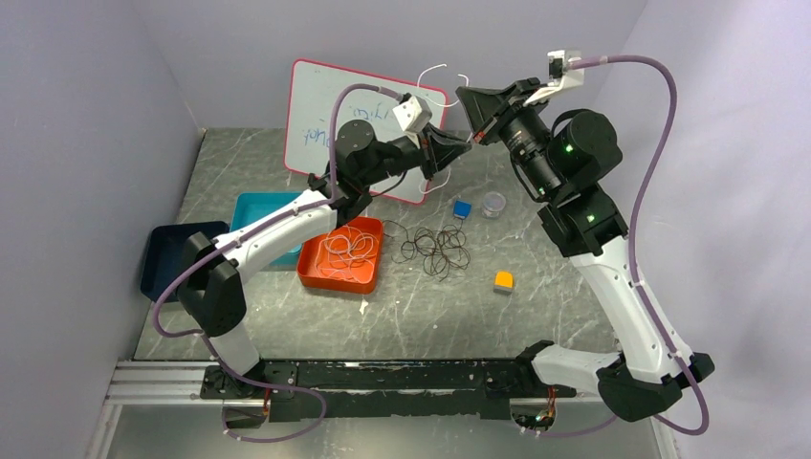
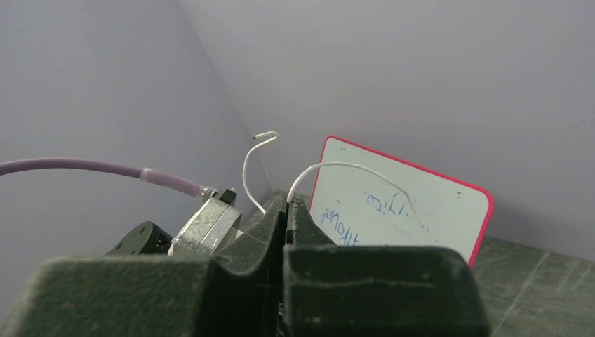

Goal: Untangle the cables

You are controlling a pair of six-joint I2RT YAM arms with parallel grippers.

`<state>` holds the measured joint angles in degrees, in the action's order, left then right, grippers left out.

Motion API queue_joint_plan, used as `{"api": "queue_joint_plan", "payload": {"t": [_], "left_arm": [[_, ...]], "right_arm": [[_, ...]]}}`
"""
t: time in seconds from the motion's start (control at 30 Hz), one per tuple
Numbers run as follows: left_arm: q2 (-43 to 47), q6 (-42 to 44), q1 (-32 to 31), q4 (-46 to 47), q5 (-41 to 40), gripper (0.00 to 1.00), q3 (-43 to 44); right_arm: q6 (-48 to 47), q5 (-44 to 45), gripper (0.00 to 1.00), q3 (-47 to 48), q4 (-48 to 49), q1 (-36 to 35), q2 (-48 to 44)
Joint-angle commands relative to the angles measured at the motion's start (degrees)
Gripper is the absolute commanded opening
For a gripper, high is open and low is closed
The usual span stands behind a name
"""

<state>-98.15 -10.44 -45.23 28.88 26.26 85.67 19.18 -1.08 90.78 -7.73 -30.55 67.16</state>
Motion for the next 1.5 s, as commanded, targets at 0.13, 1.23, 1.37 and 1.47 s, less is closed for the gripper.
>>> {"api": "queue_joint_plan", "payload": {"t": [0.13, 1.23, 1.37, 1.47], "left_arm": [[6.78, 1.37, -0.3, -6.91, -3.76, 0.07, -2.25], [23.99, 2.2, 14.64, -53.64, -21.48, 0.07, -10.36], [23.69, 1.16, 15.14, -49.65, -21.82, 0.07, -14.85], [22.99, 0.41, 15.72, -47.26, -21.51, 0.07, -17.34]], "right_arm": [[-1.61, 5.34, 0.05, -4.74, 1.89, 0.31, -3.23], [-2.93, 7.63, 0.41, -17.57, 3.4, 0.31, -3.97], [-2.92, 7.54, 0.41, -18.31, 3.34, 0.31, -3.56], [-3.16, 7.57, 0.42, -18.57, 3.34, 0.31, -3.14]]}}
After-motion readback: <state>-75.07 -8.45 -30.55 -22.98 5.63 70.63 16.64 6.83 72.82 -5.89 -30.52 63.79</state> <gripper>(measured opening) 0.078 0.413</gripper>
